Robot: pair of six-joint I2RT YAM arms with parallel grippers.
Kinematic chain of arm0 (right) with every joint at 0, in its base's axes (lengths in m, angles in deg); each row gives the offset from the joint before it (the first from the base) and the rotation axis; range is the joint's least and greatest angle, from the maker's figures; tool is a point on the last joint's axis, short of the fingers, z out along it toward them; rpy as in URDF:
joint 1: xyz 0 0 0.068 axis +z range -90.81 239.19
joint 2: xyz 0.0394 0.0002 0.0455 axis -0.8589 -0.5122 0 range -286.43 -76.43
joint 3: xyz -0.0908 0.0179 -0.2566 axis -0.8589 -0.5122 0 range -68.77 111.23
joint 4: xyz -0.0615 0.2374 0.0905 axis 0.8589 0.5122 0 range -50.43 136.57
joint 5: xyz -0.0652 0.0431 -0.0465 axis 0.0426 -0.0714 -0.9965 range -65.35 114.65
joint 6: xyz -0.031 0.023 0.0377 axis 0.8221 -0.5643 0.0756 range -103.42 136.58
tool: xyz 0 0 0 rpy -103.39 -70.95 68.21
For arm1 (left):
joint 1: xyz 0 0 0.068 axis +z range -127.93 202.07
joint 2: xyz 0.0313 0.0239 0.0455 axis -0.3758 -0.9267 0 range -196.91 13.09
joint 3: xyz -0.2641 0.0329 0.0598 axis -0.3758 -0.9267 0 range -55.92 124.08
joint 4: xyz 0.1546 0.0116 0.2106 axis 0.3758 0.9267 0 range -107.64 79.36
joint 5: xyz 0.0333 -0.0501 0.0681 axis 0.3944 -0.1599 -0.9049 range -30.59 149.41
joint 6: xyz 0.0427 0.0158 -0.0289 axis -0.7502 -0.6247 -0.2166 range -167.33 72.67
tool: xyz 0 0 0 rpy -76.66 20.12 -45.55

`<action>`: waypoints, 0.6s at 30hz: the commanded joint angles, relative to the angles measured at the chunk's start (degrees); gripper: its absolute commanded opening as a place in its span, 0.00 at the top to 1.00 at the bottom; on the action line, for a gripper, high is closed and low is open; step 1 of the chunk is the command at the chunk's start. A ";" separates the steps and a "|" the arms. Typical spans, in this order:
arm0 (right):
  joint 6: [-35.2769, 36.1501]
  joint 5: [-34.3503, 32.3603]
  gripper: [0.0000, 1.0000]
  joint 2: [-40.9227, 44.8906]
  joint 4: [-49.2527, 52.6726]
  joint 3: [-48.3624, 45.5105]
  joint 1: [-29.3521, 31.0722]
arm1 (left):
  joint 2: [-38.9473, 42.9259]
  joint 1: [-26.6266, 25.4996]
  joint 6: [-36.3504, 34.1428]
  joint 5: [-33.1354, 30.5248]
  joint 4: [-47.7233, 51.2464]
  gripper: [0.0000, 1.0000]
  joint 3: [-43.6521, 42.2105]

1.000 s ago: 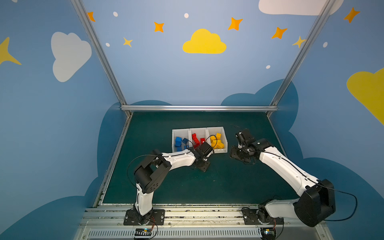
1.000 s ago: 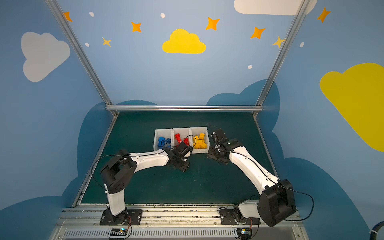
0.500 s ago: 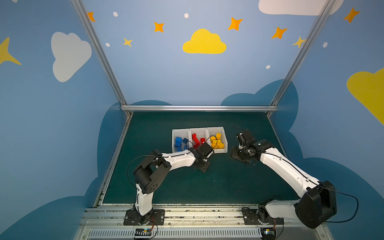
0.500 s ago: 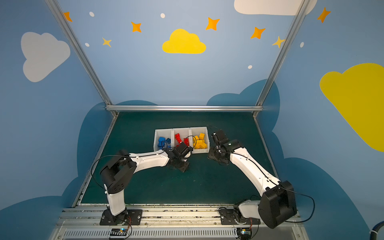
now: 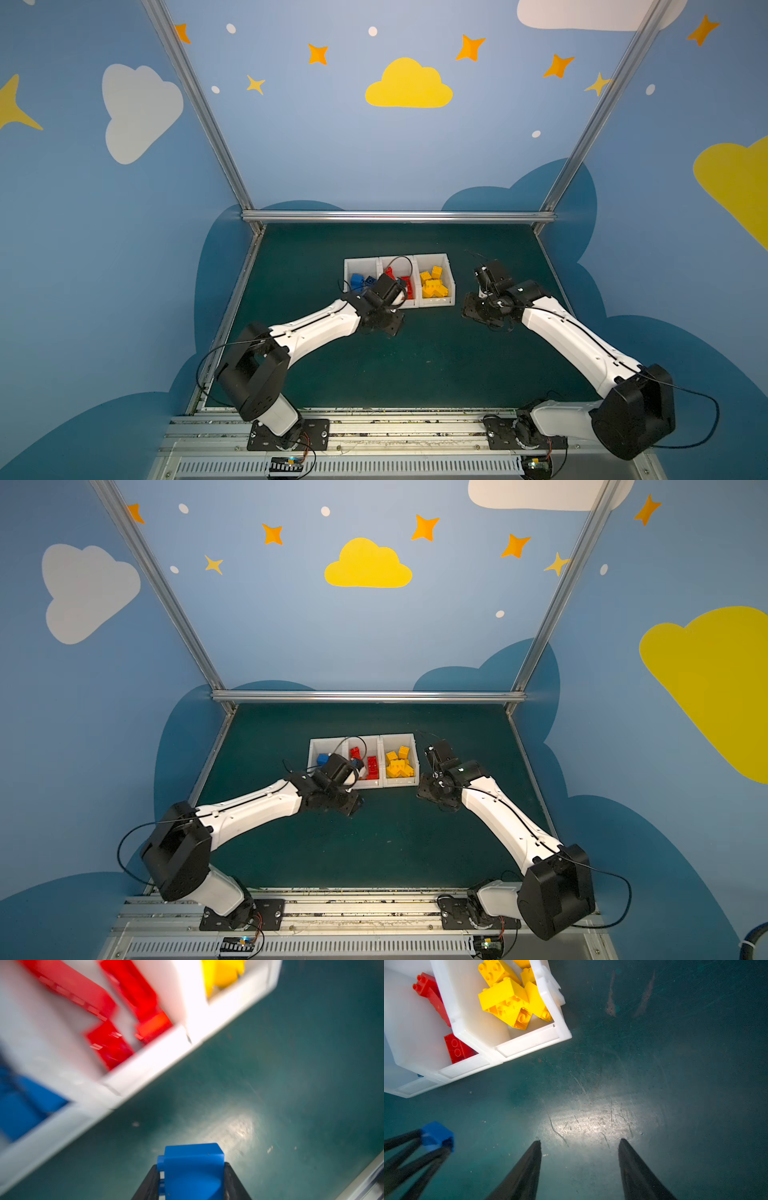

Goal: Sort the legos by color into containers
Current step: 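Carry the small blue brick over the blue compartment with the left gripper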

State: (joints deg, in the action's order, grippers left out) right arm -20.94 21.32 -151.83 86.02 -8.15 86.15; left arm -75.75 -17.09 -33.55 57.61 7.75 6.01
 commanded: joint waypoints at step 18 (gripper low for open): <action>0.69 -0.01 0.41 2.31 1.79 0.39 -0.95 | -9.46 19.04 -5.39 4.28 2.95 0.43 12.16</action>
State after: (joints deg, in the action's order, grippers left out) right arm -20.65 21.34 -151.22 86.15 -8.13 85.45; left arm -85.30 1.73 -38.29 60.73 9.50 16.83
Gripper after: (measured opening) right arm 0.595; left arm 0.550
